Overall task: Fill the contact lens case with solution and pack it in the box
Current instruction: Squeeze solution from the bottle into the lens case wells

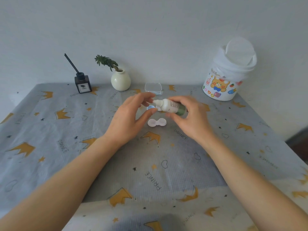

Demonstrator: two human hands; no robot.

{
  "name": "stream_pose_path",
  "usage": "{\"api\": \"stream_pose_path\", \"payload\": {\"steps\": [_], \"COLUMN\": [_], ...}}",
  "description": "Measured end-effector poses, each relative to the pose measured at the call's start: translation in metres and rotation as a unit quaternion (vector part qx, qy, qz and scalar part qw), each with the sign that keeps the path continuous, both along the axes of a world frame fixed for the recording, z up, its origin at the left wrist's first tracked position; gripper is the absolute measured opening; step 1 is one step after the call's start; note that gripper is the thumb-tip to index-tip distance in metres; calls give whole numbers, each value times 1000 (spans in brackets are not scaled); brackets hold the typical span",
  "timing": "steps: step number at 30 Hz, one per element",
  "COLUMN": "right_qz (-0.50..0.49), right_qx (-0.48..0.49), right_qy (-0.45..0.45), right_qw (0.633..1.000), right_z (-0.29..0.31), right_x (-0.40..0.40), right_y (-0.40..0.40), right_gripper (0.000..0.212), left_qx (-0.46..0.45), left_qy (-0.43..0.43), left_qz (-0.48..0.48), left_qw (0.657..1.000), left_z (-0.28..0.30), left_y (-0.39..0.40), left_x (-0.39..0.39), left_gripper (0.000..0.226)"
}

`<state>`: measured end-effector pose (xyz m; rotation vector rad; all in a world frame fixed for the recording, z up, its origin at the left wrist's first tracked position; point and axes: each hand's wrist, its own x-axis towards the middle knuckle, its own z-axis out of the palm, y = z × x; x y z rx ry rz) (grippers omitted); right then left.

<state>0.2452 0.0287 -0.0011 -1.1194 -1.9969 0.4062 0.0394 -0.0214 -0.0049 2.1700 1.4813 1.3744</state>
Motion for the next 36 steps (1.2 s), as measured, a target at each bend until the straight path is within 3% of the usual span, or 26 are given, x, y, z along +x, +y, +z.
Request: {"api": "stream_pose_path", "payload": {"steps": [12, 29, 36], "right_qz": [20, 48, 45], "right_qx": [40, 48, 52], "right_qy": [-46, -69, -70], "right_qw": [998, 995, 995], "right_z": [-9, -6, -7], "right_x": [0, 1, 2], "right_y": [-4, -10, -10], "right_gripper": [40, 40, 39], "left_qx": [39, 133, 117], "left_qy": [68, 185, 232], "left_qz": [8, 45, 40], "left_qw": [997, 973, 965], "left_z": [-6, 3, 2], "left_y": [4, 2, 4], "left_x": [0, 4, 5], "left_gripper": [15, 12, 14]}}
